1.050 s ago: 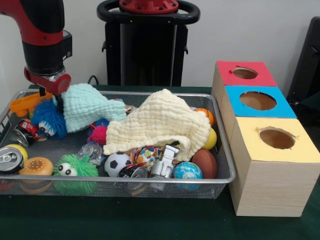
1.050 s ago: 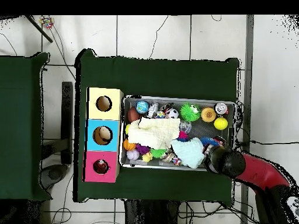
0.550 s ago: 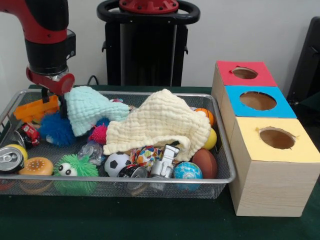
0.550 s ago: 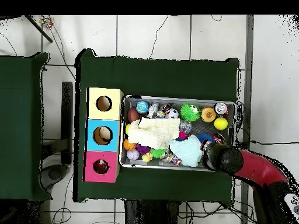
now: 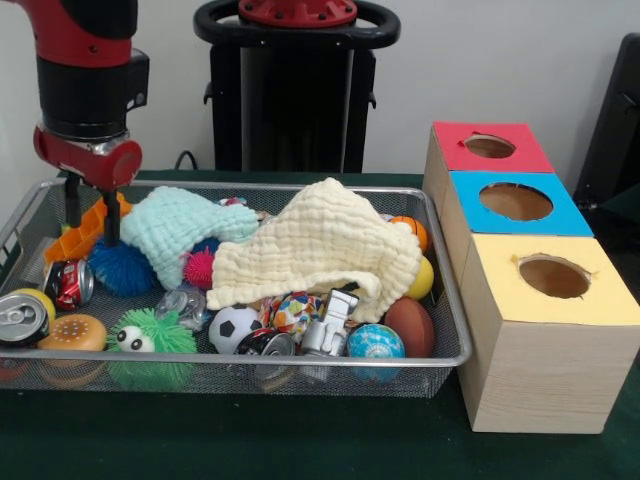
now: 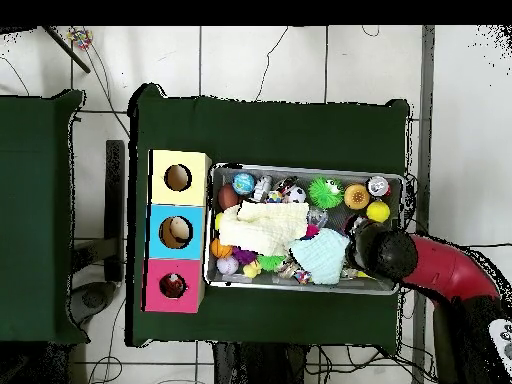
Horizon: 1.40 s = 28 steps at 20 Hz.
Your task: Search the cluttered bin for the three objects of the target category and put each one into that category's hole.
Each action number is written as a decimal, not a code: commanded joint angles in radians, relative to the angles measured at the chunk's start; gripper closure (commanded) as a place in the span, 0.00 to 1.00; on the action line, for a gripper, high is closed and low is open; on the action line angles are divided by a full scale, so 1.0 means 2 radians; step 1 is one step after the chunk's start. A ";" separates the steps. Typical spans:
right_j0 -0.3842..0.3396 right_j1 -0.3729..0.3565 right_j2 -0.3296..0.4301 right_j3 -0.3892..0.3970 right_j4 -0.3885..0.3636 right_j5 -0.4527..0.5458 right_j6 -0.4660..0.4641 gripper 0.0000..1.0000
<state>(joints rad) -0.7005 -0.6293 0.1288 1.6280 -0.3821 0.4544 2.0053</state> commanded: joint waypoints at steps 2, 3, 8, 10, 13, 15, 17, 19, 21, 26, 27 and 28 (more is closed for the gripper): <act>0.043 -0.017 0.007 -0.063 0.032 0.078 0.039 0.00; 0.047 -0.022 0.003 -0.062 0.034 0.090 0.039 0.00; 0.051 -0.041 -0.002 -0.038 0.046 0.139 0.018 0.00; 0.053 -0.049 0.003 -0.007 0.057 0.139 0.022 0.00; 0.067 -0.064 0.001 0.025 0.071 0.140 0.042 0.00; 0.073 -0.070 -0.002 0.038 0.076 0.134 0.050 0.00; 0.077 -0.071 -0.004 0.047 0.076 0.121 0.050 0.00; 0.078 -0.066 -0.002 0.059 0.079 0.105 0.051 0.00; 0.080 -0.063 -0.003 0.067 0.080 0.096 0.052 0.00; 0.090 -0.058 -0.008 0.066 0.081 0.092 0.057 0.00; 0.091 -0.055 -0.010 0.066 0.080 0.091 0.058 0.00; 0.093 -0.052 -0.011 0.066 0.079 0.087 0.060 0.00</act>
<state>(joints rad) -0.5296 -0.7679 0.1086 1.6812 -0.2531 0.6243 2.0053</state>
